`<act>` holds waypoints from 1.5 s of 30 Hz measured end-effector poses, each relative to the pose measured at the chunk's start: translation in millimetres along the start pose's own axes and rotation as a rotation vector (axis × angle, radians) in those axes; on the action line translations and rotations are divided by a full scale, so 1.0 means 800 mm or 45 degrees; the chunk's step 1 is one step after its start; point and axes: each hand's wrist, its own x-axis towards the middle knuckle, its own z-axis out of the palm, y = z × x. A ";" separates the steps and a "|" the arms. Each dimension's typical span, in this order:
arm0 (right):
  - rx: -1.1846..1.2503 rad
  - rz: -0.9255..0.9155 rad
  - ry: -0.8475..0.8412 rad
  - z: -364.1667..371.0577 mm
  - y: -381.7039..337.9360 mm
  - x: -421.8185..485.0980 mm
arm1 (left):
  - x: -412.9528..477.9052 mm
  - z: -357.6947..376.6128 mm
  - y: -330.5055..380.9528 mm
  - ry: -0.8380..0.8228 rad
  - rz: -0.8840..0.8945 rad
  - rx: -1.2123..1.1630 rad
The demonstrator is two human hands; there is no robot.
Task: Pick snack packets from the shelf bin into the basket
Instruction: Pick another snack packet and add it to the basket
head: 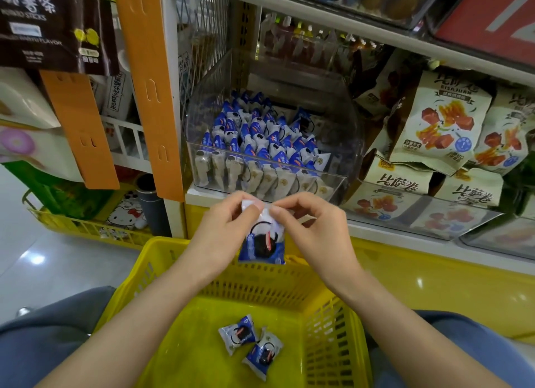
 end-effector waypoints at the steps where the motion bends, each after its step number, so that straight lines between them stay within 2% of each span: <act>1: 0.018 -0.009 0.064 -0.003 -0.001 0.001 | -0.001 -0.001 0.000 0.053 0.025 0.043; 4: 0.131 0.018 0.237 -0.011 -0.002 0.005 | -0.002 -0.005 -0.003 0.198 0.059 0.186; 5: 0.163 0.008 0.263 -0.013 -0.002 0.005 | -0.001 -0.006 -0.001 0.179 -0.006 0.123; 7: 0.126 -0.129 0.271 -0.013 -0.004 0.003 | 0.001 -0.007 0.004 0.066 -0.210 -0.206; 8: 0.060 -0.224 0.242 -0.011 -0.003 -0.001 | 0.001 -0.008 0.007 -0.009 -0.291 -0.370; 10: -0.139 -0.403 0.128 -0.005 -0.001 -0.008 | 0.000 -0.008 0.008 -0.111 -0.299 -0.526; 13: -0.375 -0.548 -0.026 0.001 0.004 -0.015 | -0.001 -0.005 0.003 -0.043 -0.246 -0.518; 15: -0.255 -0.404 -0.031 0.006 0.000 -0.017 | 0.000 -0.005 -0.001 0.078 -0.229 -0.478; 18: 0.243 0.109 0.052 0.010 -0.008 -0.014 | 0.002 -0.005 -0.003 0.079 -0.190 -0.460; 20: 0.488 0.367 -0.057 0.007 -0.004 -0.008 | 0.002 -0.005 -0.003 -0.011 -0.181 -0.504; 22: 0.696 0.499 -0.229 0.004 -0.002 -0.005 | 0.001 -0.004 -0.003 -0.068 -0.200 -0.548; 24: 0.839 0.555 -0.289 0.004 -0.002 -0.006 | 0.000 -0.001 -0.003 0.008 -0.157 -0.428; 27: 0.870 0.592 -0.232 0.008 -0.001 -0.008 | -0.001 0.001 -0.004 0.197 0.068 0.015; 30: 0.835 0.606 -0.187 0.011 0.000 -0.008 | -0.007 0.006 -0.005 0.139 0.168 0.113; 35: 0.822 0.581 -0.149 0.013 0.002 -0.008 | -0.008 0.010 -0.010 0.074 0.213 0.271; 38: 0.725 0.489 -0.110 0.014 0.005 -0.007 | -0.005 0.006 -0.014 0.043 0.227 0.335; 45: 0.585 0.383 -0.149 0.025 0.008 -0.010 | -0.012 0.003 -0.016 0.144 0.311 0.715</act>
